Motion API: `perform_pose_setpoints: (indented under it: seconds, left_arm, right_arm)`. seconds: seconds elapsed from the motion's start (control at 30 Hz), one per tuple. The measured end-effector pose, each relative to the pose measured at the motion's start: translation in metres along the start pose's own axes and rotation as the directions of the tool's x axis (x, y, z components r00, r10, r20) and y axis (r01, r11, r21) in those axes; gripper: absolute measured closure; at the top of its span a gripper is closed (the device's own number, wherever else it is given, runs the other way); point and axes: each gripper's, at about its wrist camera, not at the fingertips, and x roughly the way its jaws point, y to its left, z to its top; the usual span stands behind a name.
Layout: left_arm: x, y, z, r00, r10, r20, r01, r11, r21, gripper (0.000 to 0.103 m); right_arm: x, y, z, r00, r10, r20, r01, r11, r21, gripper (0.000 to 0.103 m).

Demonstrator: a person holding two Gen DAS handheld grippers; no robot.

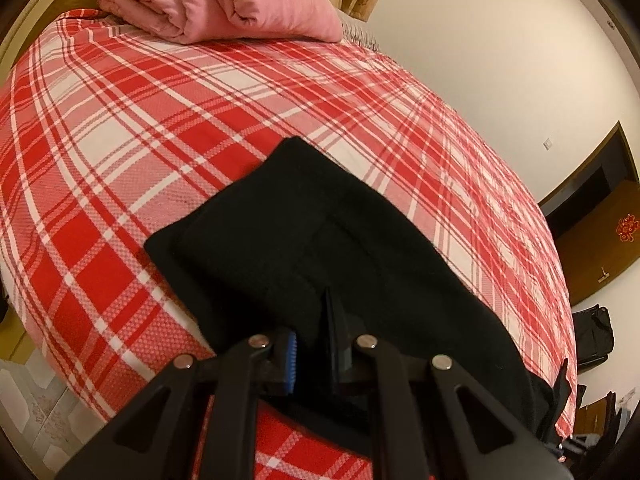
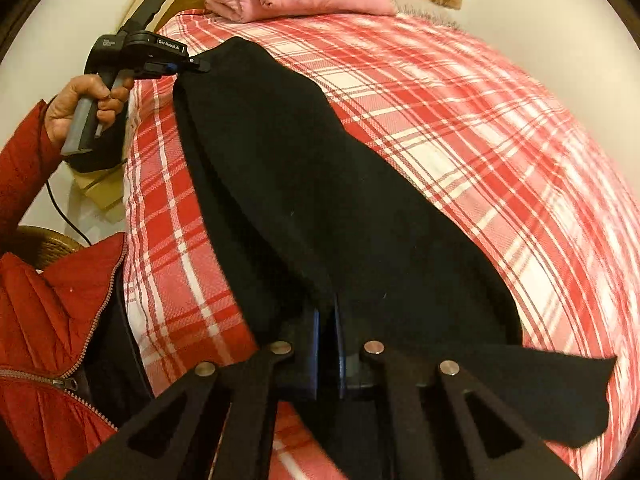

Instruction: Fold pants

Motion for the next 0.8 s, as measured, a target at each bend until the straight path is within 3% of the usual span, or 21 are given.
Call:
perform_pose_setpoints:
  seconds: [0.07, 0.27, 0.33, 0.47, 0.57, 0.63, 0.67, 0.7, 0.77, 0.8]
  left_arm:
    - [-0.002, 0.003, -0.002, 1.000, 0.005, 0.004, -0.005, 1.000, 0.003, 0.091]
    - [-0.003, 0.010, -0.007, 1.000, 0.023, 0.001, -0.023, 1.000, -0.001, 0.092]
    - [-0.003, 0.010, -0.006, 0.999, 0.044, 0.008, -0.044, 0.999, 0.014, 0.092]
    - [0.007, 0.009, -0.005, 0.991, 0.134, 0.018, -0.135, 0.990, 0.048, 0.085]
    - [0.000, 0.001, -0.006, 0.975, 0.221, 0.039, -0.223, 0.971, 0.089, 0.077]
    - [-0.010, 0.000, -0.007, 0.967, 0.245, 0.062, -0.251, 0.963, 0.103, 0.071]
    - [-0.017, -0.001, -0.007, 0.963, 0.256, 0.083, -0.265, 0.958, 0.111, 0.068]
    - [-0.024, -0.003, -0.007, 0.956, 0.271, 0.111, -0.284, 0.950, 0.127, 0.066]
    - [-0.033, -0.010, -0.004, 0.945, 0.286, 0.157, -0.309, 0.938, 0.157, 0.063]
    - [-0.039, -0.017, -0.003, 0.942, 0.280, 0.186, -0.313, 0.933, 0.177, 0.063]
  right_arm:
    - [0.005, 0.010, -0.010, 0.999, -0.033, -0.005, 0.033, 0.999, -0.012, 0.096]
    - [0.012, 0.018, -0.027, 1.000, 0.016, 0.008, -0.016, 0.997, 0.073, 0.097]
    - [0.013, 0.022, -0.029, 1.000, -0.009, 0.005, 0.008, 0.998, 0.067, 0.096]
    - [0.019, 0.031, -0.028, 0.995, -0.087, 0.057, 0.085, 0.996, 0.040, 0.094]
    - [0.013, 0.016, -0.024, 0.997, -0.043, 0.069, 0.033, 0.989, 0.146, 0.093]
    - [-0.004, -0.010, -0.027, 0.988, 0.031, 0.153, -0.078, 0.947, 0.311, 0.086]
    - [-0.011, -0.021, -0.030, 0.980, 0.042, 0.193, -0.114, 0.920, 0.374, 0.074]
    - [-0.022, -0.039, -0.035, 0.970, 0.032, 0.239, -0.140, 0.883, 0.449, 0.055]
    - [-0.045, -0.077, -0.049, 0.945, -0.042, 0.324, -0.162, 0.799, 0.579, 0.035]
    - [-0.055, -0.098, -0.056, 0.932, -0.104, 0.347, -0.154, 0.753, 0.640, 0.034]
